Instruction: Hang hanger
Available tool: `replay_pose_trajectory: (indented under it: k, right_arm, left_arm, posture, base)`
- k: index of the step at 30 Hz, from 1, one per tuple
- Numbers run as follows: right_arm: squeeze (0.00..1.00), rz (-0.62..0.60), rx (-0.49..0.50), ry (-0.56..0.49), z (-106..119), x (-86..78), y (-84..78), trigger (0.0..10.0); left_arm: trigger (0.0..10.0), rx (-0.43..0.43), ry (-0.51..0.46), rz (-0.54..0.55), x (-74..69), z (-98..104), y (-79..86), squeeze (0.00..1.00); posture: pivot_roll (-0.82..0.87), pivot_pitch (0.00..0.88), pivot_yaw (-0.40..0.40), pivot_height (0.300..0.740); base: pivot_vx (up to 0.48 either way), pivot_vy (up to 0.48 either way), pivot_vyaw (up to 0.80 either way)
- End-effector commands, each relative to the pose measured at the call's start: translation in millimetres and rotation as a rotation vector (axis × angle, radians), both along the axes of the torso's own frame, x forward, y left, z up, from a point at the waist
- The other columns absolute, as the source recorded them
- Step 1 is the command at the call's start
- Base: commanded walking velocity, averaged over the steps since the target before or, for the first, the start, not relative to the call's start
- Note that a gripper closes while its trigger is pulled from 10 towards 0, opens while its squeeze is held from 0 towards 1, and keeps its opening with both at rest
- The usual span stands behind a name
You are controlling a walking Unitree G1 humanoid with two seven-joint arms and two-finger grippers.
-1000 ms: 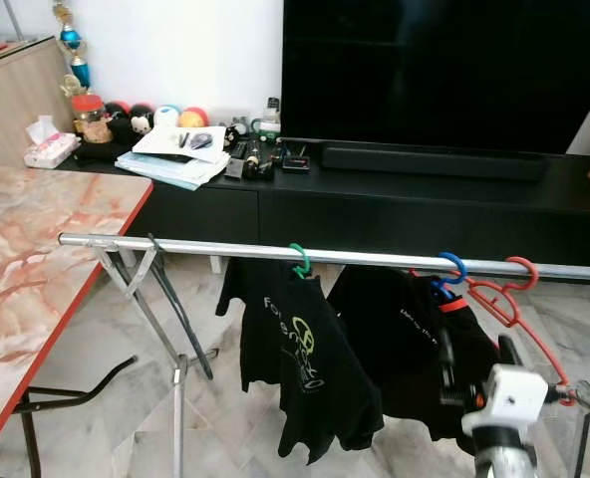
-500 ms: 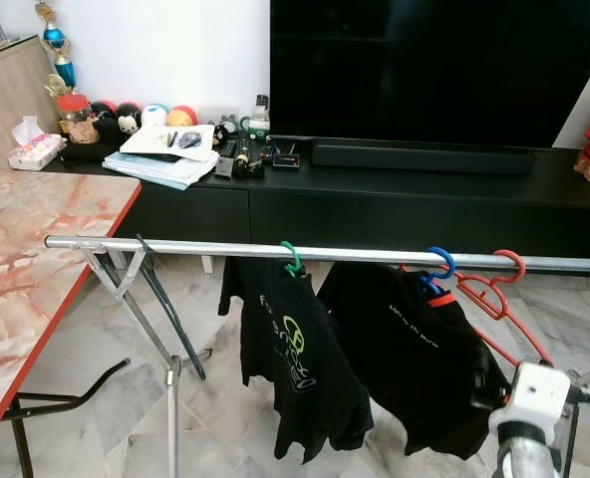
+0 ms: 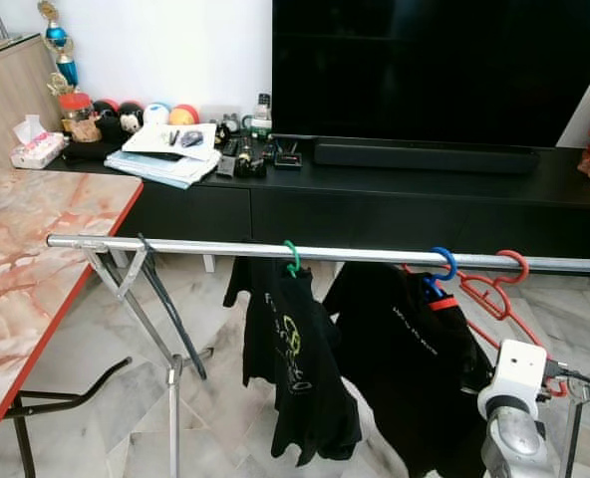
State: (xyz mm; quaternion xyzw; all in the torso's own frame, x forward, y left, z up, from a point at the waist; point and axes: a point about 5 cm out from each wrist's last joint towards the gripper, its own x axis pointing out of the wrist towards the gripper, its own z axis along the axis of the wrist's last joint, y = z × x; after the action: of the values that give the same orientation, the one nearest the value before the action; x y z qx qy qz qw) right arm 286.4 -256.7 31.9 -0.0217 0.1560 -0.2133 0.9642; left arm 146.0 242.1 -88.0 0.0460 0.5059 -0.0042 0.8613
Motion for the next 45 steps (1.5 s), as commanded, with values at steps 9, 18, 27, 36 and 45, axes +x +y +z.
replay_pose_trajectory:
  k: [9, 18, 27, 36, 45]
  right_arm:
    - [0.00, -0.003, 0.093, 0.172, -30.3, -17.9, 2.0, 10.0]
    - [0.00, -0.003, 0.139, 0.138, -29.9, -18.0, 1.5, 10.0]
    - [0.00, 0.000, 0.095, -0.045, -5.6, -5.8, -0.5, 10.0]
    - [0.00, 0.082, 0.166, 0.288, -35.1, -8.1, 8.3, 10.0]
    - [0.00, 0.082, 0.240, 0.284, -39.7, -9.1, 16.3, 10.0]
  left_arm:
    - [10.0, 0.004, 0.022, -0.009, -5.3, -1.3, 2.8, 0.00]
    - [10.0, 0.004, 0.026, -0.013, -6.0, -1.4, 3.3, 0.00]
    - [10.0, 0.004, 0.028, -0.016, -6.1, -1.4, 3.3, 0.00]
    - [10.0, 0.005, 0.025, -0.014, -4.7, -1.0, 3.2, 0.00]
    - [10.0, 0.009, 0.024, -0.011, -4.2, -0.7, 3.9, 0.00]
  posture:
    - [0.15, 0.042, -0.018, 0.740]
    - [0.16, 0.045, -0.019, 0.740]
    - [0.15, 0.049, -0.017, 0.740]
    - [0.17, 0.038, -0.019, 0.740]
    - [0.17, 0.036, -0.016, 0.740]
  base:
    - [0.000, 0.000, 0.00]
    - [0.000, 0.000, 0.00]
    - [0.000, 0.000, 0.00]
    - [0.000, 0.000, 0.00]
    - [0.000, 0.000, 0.00]
